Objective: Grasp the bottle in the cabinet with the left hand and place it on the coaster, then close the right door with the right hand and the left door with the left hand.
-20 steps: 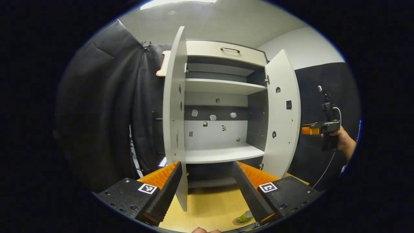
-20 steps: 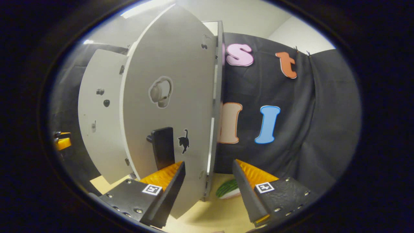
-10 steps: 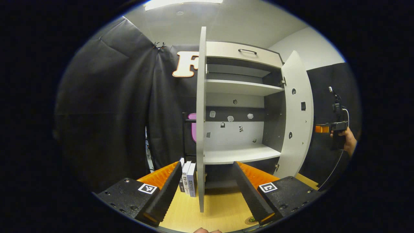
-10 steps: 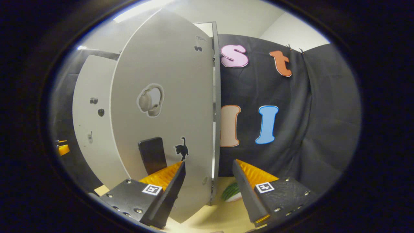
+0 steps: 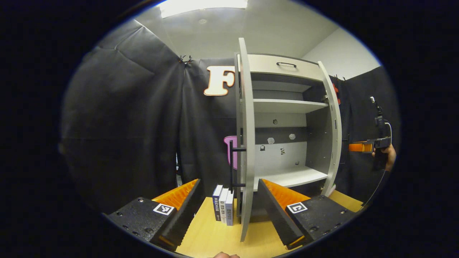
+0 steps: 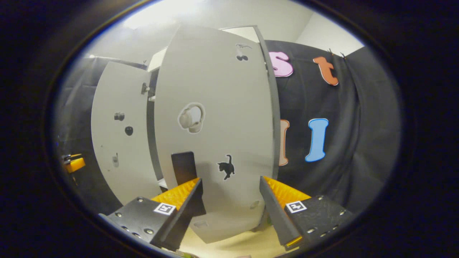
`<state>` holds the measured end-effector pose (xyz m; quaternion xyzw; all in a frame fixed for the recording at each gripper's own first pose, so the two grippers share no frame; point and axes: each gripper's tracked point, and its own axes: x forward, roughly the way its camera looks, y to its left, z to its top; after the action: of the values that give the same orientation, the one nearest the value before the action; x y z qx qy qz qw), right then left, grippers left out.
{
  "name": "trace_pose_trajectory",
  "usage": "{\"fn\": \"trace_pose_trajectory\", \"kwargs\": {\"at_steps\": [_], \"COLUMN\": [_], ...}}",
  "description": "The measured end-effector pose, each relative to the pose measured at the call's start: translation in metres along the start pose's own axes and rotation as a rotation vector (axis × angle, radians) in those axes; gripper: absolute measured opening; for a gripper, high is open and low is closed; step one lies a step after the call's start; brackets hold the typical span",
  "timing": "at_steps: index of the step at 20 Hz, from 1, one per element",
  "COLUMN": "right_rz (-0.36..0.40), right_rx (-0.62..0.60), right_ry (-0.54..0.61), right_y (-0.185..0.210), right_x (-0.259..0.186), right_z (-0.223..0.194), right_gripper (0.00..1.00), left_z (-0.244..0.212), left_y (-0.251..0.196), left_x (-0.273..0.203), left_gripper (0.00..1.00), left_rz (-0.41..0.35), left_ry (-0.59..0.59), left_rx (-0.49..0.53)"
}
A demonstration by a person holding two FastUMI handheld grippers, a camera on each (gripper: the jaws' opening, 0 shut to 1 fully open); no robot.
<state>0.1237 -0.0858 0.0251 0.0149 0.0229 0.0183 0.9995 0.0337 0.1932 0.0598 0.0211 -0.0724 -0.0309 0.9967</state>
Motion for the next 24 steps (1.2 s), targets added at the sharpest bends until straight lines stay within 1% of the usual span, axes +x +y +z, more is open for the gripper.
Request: {"fn": "trace_pose_trajectory", "kwargs": {"at_steps": [1,3,4,8,10,12,15,18,21,22,23,24], "right_rz": [-0.006,-0.009,-0.007,0.000,0.009,0.016,0.012,-0.002,-0.032,-0.042,-0.053,-0.065], "right_rx": [-0.009,-0.004,-0.003,-0.019,-0.016,-0.013,-0.024,-0.023,-0.024,-0.023,-0.023,-0.025], "right_ry": [0.005,0.014,0.015,0.016,0.022,0.028,0.032,0.025,0.031,0.034,0.036,0.037], "right_y": [0.001,0.004,0.006,0.016,0.022,0.026,0.026,0.019,0.005,0.001,-0.005,-0.011], "right_x": [-0.001,-0.003,-0.005,-0.013,-0.019,-0.025,-0.036,-0.049,-0.064,-0.069,-0.075,-0.080], "right_z": [-0.003,-0.008,-0.009,-0.011,-0.014,-0.016,-0.018,-0.020,-0.024,-0.026,-0.027,-0.028], "right_gripper": [0.96,0.97,0.96,0.96,0.97,0.96,0.97,0.97,0.97,0.97,0.97,0.97], "left_z": [0.000,-0.001,-0.004,-0.005,-0.006,-0.004,0.005,0.006,0.010,0.010,0.010,0.008], "left_y": [0.010,0.030,0.038,0.067,0.079,0.089,0.096,0.089,0.081,0.077,0.070,0.060], "left_x": [-0.002,0.004,0.005,0.016,0.024,0.034,0.049,0.068,0.090,0.096,0.103,0.108], "left_gripper": [0.98,0.99,0.98,0.99,0.98,0.98,0.98,0.99,0.99,0.97,0.99,0.98], "left_rz": [0.018,0.053,0.064,0.100,0.116,0.122,0.121,0.088,0.068,0.060,0.044,0.017], "left_ry": [-0.003,-0.003,0.007,0.012,0.019,0.022,0.017,0.037,0.035,0.034,0.038,0.046], "left_rx": [0.000,0.007,0.011,0.016,0.030,0.046,0.038,0.014,0.029,0.034,0.032,0.025]}}
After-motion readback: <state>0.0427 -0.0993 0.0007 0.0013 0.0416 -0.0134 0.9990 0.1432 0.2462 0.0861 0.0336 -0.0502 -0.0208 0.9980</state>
